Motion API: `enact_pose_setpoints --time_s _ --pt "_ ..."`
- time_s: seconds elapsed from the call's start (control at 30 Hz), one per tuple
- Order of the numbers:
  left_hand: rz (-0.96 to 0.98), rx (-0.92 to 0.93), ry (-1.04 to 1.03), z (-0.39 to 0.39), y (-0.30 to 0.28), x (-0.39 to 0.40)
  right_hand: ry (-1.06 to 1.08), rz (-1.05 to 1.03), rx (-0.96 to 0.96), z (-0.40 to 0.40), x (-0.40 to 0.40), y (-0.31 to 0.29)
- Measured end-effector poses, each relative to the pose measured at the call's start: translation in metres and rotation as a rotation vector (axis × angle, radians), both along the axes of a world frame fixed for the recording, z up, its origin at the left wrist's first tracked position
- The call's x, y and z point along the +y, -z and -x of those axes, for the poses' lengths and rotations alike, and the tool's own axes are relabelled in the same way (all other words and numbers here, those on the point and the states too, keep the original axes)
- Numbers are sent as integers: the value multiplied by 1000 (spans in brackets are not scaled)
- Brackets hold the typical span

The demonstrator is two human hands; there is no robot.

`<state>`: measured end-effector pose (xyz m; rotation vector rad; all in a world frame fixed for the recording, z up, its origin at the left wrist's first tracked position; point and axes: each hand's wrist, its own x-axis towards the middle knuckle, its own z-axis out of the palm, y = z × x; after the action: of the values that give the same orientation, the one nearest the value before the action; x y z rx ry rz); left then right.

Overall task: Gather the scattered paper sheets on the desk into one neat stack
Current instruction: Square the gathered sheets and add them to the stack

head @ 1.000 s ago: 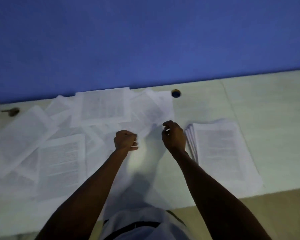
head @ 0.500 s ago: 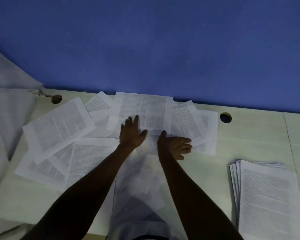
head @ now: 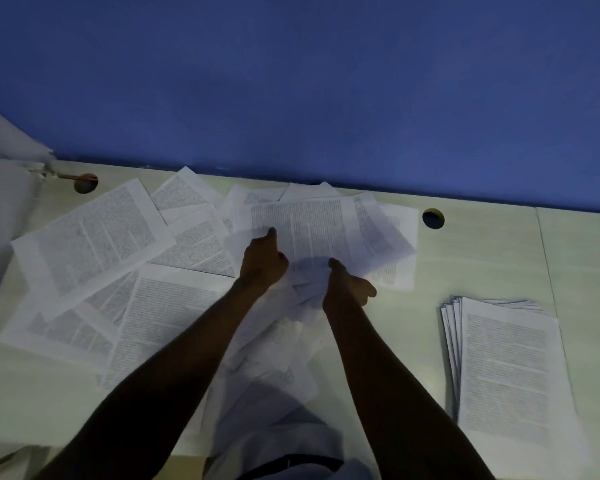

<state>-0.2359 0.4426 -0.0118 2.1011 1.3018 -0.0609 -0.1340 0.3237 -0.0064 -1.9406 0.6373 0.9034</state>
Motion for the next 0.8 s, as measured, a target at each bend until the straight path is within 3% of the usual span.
enact_pose_setpoints --time_s 0.17,0.27,0.37,0.43,0.53,0.6,0.7,0.8 --pt "-27 277 186 -8 2 -3 -121 -253 0 1 -5 10" --pt "32 166 244 -3 10 -14 -188 -254 -61 -1 -8 10" --pt "71 -74 226 7 9 -21 -268 -74 -235 0 -16 9" --pt "92 -93 242 15 4 -26 -280 -14 -348 3 -22 9" --pt "231 -23 273 22 -2 -37 -139 -164 -461 7 -27 -1" --pt "293 -37 294 24 -3 -45 -102 -276 -395 10 -26 -6" --pt "284 -59 358 26 -1 -51 -54 -481 -109 7 -19 -5" --pt "340 -71 376 35 -5 -51 -69 -453 -53 0 -10 0"
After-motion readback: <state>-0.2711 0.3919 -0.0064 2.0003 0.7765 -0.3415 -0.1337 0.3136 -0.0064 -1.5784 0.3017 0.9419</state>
